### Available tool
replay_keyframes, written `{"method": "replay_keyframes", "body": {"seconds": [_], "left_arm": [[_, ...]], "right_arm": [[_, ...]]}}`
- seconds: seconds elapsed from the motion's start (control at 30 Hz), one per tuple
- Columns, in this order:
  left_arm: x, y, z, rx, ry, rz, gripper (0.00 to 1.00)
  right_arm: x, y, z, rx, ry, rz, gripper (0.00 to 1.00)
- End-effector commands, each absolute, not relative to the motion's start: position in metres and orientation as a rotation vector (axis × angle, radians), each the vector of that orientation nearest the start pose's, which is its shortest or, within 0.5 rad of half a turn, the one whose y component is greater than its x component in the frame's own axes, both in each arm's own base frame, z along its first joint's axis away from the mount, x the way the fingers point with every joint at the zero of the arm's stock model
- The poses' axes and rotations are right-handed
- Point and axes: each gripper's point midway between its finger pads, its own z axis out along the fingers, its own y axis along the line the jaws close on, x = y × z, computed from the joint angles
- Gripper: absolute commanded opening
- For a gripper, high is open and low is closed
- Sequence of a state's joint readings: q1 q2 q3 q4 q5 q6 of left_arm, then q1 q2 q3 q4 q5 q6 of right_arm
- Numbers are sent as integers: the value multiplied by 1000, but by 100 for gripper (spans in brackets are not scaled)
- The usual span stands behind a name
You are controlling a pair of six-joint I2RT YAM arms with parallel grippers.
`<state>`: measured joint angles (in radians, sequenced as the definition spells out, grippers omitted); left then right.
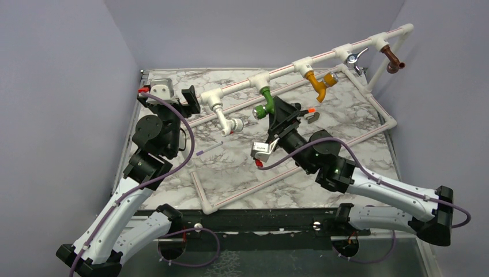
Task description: Install the water faucets
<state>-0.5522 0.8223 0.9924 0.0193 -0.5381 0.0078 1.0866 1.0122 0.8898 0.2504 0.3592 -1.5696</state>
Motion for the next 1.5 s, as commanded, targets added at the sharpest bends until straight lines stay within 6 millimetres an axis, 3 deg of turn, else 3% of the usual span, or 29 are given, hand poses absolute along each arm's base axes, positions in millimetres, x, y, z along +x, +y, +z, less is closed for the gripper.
{"method": "replay_keyframes", "body": {"seconds": [0.0, 0.17, 0.37, 0.47, 0.57, 0.6, 1.03, 1.47], "left_arm": [[306, -100, 372, 57, 1526, -86, 86], [306, -100, 372, 56, 1525, -87, 85], [305, -100, 373, 56, 1523, -88, 86], [305, -100, 373, 55, 1523, -88, 86], [305, -100, 373, 55, 1524, -88, 86], [305, -100, 373, 54, 1522, -89, 86], [306, -100, 372, 57, 1525, -85, 86], [305, -100, 373, 56, 1521, -87, 86]], "right_arm": [[260, 260, 406, -1311, 589, -809, 65], [264, 264, 407, -1288, 593, -832, 57], [267, 268, 406, -1269, 615, -796, 38], [266, 270, 405, -1247, 636, -749, 25], [266, 272, 401, -1220, 668, -684, 3], [265, 272, 400, -1206, 680, -659, 1], [262, 279, 399, -847, 827, -251, 1], [250, 284, 445, -660, 846, 48, 0]]}}
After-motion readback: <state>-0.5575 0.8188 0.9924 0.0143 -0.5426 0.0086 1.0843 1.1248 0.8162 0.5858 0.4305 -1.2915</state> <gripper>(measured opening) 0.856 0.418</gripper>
